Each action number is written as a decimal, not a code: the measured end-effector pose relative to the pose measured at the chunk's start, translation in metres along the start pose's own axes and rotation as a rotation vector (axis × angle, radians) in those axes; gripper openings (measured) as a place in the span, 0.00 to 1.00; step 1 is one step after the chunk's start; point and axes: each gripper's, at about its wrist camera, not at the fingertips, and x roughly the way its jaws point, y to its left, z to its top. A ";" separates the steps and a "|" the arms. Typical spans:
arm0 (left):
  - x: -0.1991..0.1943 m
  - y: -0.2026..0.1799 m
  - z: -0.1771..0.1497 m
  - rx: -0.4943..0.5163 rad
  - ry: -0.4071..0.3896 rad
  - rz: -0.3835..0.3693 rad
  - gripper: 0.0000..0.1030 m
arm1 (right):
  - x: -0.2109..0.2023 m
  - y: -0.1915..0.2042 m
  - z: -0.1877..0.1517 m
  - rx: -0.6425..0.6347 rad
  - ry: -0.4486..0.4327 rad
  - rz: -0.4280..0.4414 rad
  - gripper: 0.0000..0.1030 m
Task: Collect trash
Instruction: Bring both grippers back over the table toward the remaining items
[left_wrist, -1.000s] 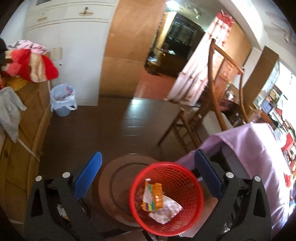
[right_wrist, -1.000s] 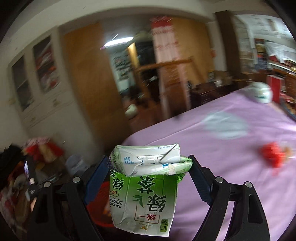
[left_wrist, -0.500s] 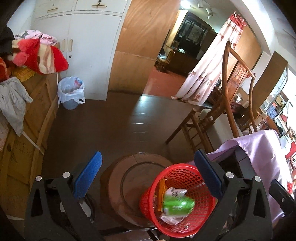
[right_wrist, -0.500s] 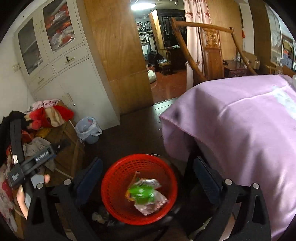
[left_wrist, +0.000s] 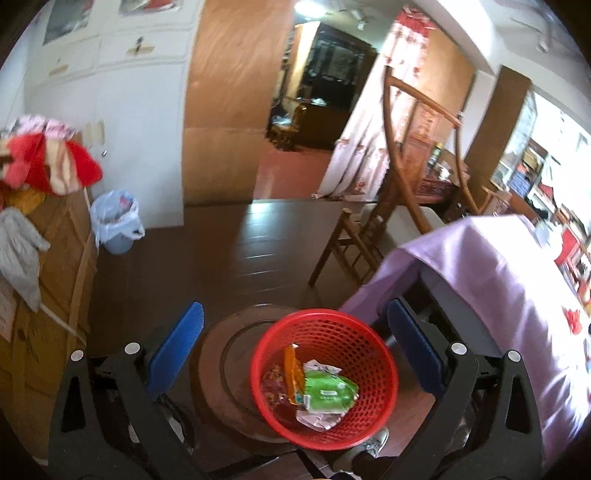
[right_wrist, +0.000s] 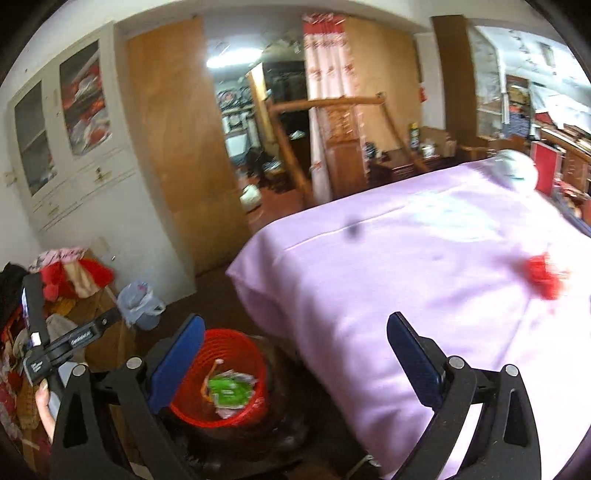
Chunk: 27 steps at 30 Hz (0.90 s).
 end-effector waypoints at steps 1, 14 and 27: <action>-0.004 -0.009 -0.002 0.024 -0.001 -0.005 0.93 | -0.007 -0.009 0.001 0.010 -0.011 -0.009 0.94; -0.004 -0.149 -0.037 0.302 0.114 -0.182 0.93 | -0.103 -0.160 -0.027 0.145 -0.107 -0.270 0.94; 0.007 -0.402 -0.037 0.646 0.237 -0.501 0.93 | -0.152 -0.353 -0.039 0.451 -0.162 -0.494 0.94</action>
